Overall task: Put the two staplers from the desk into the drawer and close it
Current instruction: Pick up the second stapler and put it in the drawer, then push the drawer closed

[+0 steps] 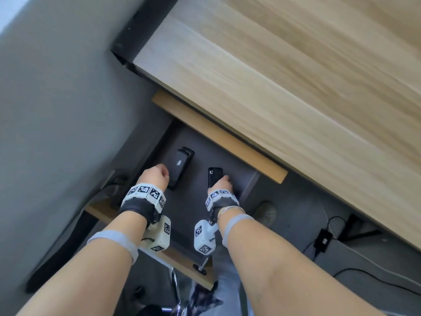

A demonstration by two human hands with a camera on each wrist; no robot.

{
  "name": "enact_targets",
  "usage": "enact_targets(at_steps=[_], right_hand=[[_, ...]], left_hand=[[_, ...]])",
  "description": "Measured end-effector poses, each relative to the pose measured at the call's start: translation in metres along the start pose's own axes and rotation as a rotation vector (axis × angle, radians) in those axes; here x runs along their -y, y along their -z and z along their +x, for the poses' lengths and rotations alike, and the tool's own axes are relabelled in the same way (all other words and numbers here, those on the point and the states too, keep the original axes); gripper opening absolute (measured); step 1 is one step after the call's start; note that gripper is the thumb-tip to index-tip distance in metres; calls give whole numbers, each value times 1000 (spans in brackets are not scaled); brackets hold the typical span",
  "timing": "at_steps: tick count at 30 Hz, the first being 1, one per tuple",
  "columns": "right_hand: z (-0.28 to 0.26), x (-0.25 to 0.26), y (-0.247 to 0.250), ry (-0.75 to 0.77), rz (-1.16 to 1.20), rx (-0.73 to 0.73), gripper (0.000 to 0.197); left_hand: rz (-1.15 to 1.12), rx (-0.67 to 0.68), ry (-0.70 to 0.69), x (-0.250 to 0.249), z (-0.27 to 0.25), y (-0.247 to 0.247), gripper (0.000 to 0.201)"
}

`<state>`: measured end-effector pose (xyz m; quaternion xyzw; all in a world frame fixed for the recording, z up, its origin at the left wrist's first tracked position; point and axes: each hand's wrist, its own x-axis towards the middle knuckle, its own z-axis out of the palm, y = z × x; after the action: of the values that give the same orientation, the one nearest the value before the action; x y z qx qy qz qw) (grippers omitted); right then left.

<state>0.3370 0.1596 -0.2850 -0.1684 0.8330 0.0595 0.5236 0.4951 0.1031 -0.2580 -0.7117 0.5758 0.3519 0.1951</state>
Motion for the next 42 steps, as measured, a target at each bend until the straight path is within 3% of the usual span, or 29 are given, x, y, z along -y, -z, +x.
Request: enact_targets(at_steps=[9,15,19,22,28,32,36,42], right_hand=[[5,0,-10,-67,137,27,60],[-12,4,24,19,-12,35,53],[-38,11,56,265,-242,-80,33],[-65,17,80,476,-360,-65,31],[-115,33,140,859,-295,-69,30],[-126,34,174,975,-270,-268,28],[-100,25,210,917,-105,-542,27],[-57,-5,242,721,-325,-831,51]], left_hand=[[14,33,3,7,9,-11,22],[6,33,22,0,-3,-5,22],[15,27,27,-11,-16,6,25],[29,22,41,-19,-29,14,29],[41,37,86,-17,-58,26,29],[68,30,151,-3,-77,28,31],[88,26,220,15,-93,26,30],[293,195,324,37,-118,12,29]])
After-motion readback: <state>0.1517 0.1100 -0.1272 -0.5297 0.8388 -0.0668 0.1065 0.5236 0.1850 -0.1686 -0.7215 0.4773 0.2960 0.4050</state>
